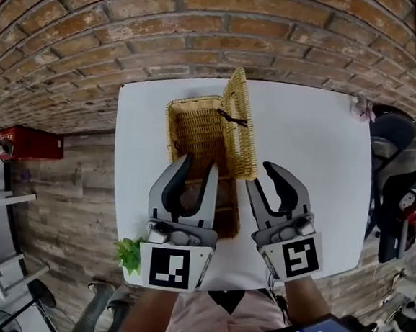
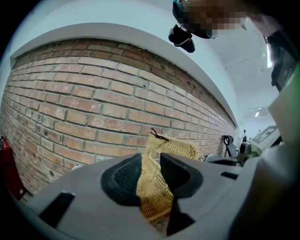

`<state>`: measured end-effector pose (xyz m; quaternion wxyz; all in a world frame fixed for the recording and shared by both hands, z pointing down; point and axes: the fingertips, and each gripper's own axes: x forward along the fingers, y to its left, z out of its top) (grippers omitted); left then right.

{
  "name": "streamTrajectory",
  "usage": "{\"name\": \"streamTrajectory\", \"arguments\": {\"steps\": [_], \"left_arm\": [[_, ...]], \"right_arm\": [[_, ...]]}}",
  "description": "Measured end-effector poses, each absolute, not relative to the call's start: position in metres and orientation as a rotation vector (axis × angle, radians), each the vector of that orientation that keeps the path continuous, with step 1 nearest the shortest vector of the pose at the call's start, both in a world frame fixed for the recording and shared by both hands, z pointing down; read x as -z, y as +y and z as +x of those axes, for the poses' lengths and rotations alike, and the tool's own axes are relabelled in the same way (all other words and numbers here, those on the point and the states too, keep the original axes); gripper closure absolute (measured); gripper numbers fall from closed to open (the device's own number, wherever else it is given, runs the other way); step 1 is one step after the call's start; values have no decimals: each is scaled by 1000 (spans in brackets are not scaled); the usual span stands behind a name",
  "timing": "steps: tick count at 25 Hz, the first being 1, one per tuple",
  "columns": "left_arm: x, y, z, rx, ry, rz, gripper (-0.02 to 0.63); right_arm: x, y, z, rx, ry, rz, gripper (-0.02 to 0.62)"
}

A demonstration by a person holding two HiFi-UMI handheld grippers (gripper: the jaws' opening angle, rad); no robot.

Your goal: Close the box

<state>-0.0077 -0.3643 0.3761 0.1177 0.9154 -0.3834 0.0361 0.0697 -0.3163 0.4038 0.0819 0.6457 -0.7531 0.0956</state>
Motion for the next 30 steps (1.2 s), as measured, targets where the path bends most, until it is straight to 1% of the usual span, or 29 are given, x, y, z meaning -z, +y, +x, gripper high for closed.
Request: {"name": "streamTrajectory", "arguments": {"steps": [6,7,30], "left_arm": [[-383,-369,-15,-118,-1142,2645,475],[-383,-370,-18,-119,-1153,2641,483],[-392,-390,-88,-121,-1399,2562,488]], "right_arm": [[-403,-326,40,-311,-2331,1818,471],[-403,-328,37,-314,-2334,1811,475],[-418,-348,11,-305,-2328,1692,474]]}}
